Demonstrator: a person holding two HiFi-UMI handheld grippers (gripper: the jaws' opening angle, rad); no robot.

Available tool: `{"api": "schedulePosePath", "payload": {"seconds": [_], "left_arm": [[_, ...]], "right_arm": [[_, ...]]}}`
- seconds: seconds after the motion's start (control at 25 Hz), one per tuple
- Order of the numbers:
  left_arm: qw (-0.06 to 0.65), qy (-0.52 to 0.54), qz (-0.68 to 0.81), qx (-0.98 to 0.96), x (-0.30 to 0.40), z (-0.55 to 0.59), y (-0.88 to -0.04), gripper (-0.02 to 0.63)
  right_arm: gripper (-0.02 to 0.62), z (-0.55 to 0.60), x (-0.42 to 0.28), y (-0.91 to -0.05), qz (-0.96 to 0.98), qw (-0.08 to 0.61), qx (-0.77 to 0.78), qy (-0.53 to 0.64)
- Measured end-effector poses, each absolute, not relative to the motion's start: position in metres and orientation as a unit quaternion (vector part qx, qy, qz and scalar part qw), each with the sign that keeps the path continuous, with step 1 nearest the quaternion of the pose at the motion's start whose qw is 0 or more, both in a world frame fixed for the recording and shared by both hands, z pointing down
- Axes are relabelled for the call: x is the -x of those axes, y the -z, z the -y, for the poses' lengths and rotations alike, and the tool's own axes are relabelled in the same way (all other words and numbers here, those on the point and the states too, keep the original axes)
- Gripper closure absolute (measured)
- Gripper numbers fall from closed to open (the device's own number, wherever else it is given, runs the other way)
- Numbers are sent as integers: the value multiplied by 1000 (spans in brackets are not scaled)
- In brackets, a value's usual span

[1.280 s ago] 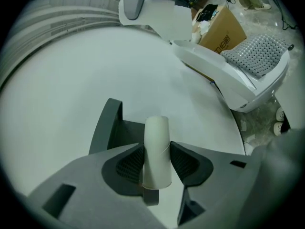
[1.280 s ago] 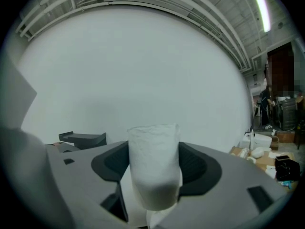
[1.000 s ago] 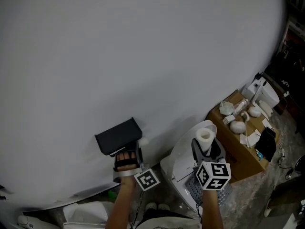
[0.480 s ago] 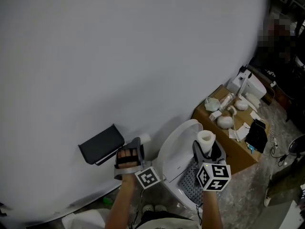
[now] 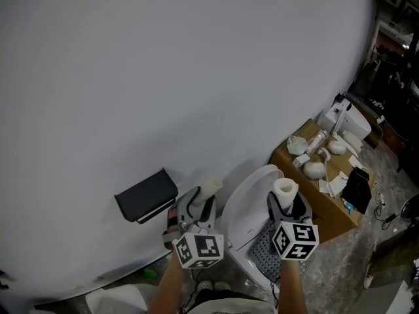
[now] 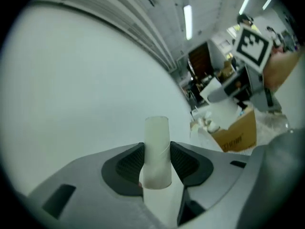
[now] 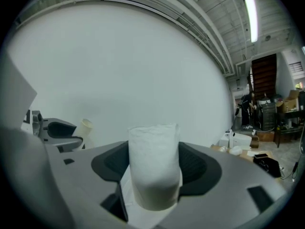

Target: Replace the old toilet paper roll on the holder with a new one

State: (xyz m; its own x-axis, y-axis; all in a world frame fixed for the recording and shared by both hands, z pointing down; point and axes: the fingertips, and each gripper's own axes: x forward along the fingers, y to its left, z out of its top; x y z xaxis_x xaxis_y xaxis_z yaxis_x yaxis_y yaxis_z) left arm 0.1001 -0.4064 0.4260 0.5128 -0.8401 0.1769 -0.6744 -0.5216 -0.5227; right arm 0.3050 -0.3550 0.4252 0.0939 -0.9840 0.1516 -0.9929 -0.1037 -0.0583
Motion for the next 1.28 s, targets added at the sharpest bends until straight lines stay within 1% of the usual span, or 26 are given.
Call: {"api": "schedulePosePath", "payload": {"seconds": [0.16,0.32,0.48,0.56,0.84,1.08,1.28], "left_arm": [[140,109,-458,871,-70,397,-391,431],[90,37,-495,864,-22,393,-368,431],[34,-20,-520,853,22,387,-359,431],[17,-49,-533,845,41,381,-356,431],[-2,-85,-566,820,85,369,-355,431],[-2,-85,-583,808,106,367,-355,433],[2,-83,-585,807,116,365,-351,433]], "right_arm": [[296,362,-287,-427,683,32,-725,-78],[296,370,-265,-429,704,31,-705,-80],[296,375,-243,-425,721,22,-688,-79],[296,378,-232,-423,729,16,-679,-79],[296,390,-194,-422,755,15,-651,-76],[296,399,-168,-424,773,22,-631,-69],[296,406,-148,-424,788,46,-612,-45]]}}
